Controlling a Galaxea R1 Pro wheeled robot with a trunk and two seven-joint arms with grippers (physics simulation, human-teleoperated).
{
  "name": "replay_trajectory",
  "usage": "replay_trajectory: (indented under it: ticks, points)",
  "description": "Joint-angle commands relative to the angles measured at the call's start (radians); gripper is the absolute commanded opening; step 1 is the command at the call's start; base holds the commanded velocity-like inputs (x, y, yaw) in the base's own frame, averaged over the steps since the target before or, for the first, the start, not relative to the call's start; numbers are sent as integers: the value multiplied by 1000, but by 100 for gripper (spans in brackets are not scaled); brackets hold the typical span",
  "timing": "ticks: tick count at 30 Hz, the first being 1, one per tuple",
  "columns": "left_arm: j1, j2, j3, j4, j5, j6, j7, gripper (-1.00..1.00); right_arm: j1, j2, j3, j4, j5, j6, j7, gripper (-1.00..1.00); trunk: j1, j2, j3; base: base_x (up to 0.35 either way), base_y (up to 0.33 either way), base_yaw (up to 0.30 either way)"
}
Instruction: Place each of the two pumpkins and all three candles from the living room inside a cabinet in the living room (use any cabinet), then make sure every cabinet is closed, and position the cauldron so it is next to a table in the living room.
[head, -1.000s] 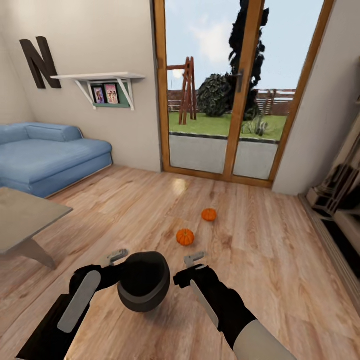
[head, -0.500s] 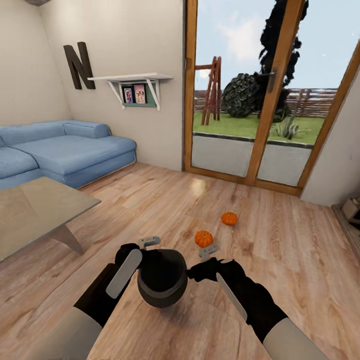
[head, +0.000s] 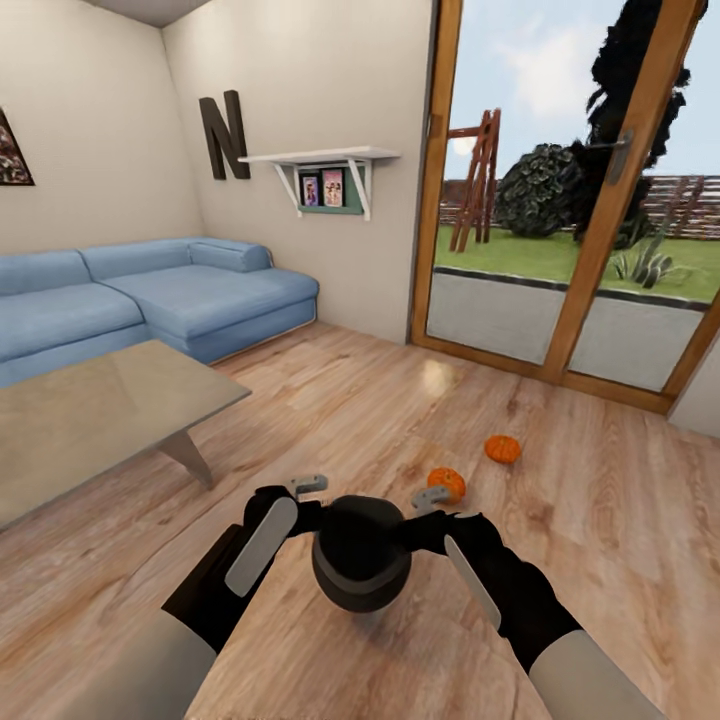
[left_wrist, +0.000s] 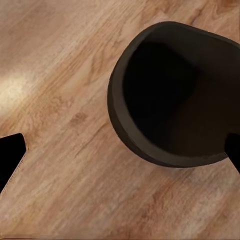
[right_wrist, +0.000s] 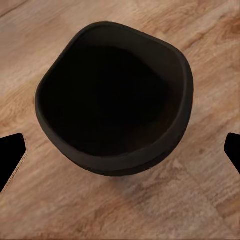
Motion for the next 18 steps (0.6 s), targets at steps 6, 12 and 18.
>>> replay_trajectory:
  ticks: [6,12,18]
  points:
    - [3,3,-3,1,10,-2,8,100,0,-1,-6,2,-1,4,-38,100,0,0,-1,0,0,292]
    - [4,-1,-4,15,11,0,1,100,0,-5,-71,25,-7,-7,-129,100,0,0,-1,118,0,80]
    - [9,3,-3,41,11,-1,-4,100,1,-1,-108,87,0,-12,-140,100,0,0,-1,323,-1,3]
